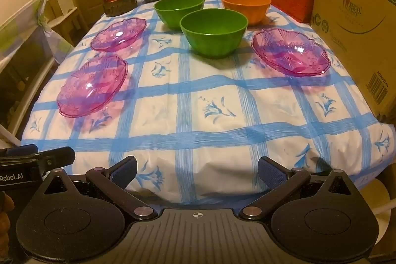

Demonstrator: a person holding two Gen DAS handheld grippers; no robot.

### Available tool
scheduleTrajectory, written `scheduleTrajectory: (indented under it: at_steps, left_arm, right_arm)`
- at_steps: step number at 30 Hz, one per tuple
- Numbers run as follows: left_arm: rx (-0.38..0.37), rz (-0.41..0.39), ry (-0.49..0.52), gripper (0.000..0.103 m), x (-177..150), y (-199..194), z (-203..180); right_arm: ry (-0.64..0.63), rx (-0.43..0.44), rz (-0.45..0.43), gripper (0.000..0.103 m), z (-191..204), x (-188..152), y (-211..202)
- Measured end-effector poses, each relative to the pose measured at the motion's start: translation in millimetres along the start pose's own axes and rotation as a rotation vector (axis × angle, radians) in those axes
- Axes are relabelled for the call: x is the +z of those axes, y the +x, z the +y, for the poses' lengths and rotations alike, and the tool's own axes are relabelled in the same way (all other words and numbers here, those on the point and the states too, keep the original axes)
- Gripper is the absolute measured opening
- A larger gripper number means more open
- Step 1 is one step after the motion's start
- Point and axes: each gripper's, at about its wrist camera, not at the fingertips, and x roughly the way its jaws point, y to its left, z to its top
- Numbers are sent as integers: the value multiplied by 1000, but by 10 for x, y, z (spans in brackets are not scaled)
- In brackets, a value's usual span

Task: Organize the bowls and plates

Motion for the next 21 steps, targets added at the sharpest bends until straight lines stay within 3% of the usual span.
scheduleTrajectory:
  at_steps: [21]
  left_arm:
    - [-5,1,4,102,3,-10,-68]
  right_arm:
    - [3,0,3,103,-7,-2,1]
